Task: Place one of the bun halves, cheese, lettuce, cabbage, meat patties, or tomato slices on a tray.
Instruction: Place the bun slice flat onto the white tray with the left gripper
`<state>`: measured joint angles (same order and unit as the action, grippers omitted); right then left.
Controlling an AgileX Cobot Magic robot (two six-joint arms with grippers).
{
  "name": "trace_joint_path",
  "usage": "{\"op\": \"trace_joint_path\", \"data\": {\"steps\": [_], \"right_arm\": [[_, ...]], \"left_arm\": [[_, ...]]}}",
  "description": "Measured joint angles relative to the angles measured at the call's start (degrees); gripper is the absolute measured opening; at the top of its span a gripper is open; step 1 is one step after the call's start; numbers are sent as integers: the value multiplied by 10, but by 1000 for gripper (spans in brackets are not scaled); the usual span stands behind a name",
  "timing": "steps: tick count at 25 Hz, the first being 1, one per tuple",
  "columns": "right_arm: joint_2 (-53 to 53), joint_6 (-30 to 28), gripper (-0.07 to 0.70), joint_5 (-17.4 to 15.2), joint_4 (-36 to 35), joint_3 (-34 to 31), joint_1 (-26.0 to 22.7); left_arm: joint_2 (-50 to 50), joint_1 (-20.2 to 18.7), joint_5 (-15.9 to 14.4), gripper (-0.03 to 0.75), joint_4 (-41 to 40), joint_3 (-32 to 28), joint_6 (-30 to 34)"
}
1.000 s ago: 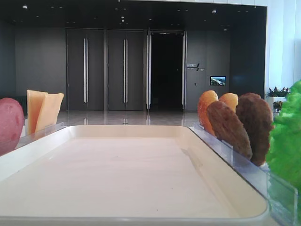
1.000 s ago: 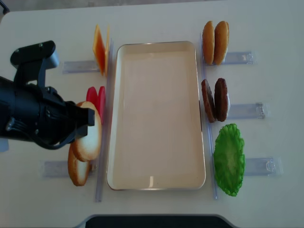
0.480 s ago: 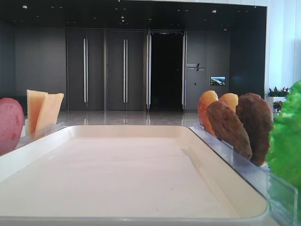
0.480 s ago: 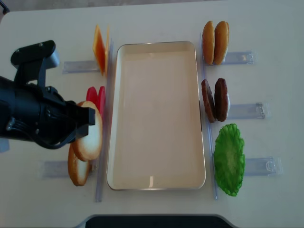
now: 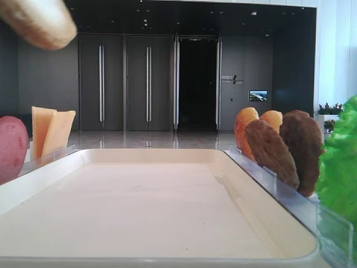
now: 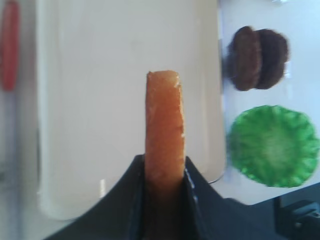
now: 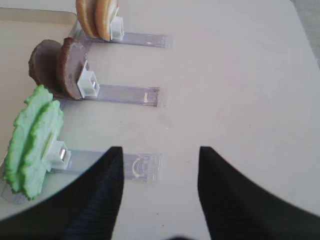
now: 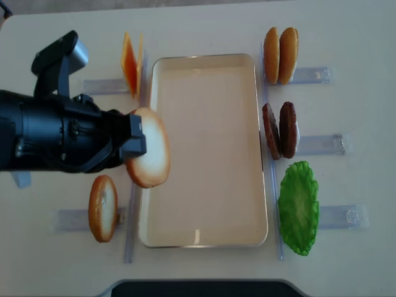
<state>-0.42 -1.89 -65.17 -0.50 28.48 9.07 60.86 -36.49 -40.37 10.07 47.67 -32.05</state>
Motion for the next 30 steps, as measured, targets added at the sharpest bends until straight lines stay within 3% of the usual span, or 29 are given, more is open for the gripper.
{"op": "trace_joint_path", "data": {"steps": [4, 9, 13, 18, 21, 24, 30], "right_arm": [[0, 0, 358, 0, 0, 0, 0], [0, 0, 358, 0, 0, 0, 0], [0, 0, 358, 0, 0, 0, 0], [0, 0, 358, 0, 0, 0, 0], [0, 0, 358, 0, 0, 0, 0], [0, 0, 358, 0, 0, 0, 0], [0, 0, 358, 0, 0, 0, 0]], "left_arm": [[4, 0, 89, 120, 101, -28, 68], [44, 0, 134, 120, 255, -63, 192], [84, 0, 162, 120, 446, -65, 379], [149, 0, 169, 120, 689, -65, 610], [179, 0, 166, 120, 782, -65, 694], [188, 0, 165, 120, 823, -65, 734], [189, 0, 165, 120, 833, -65, 751]]}}
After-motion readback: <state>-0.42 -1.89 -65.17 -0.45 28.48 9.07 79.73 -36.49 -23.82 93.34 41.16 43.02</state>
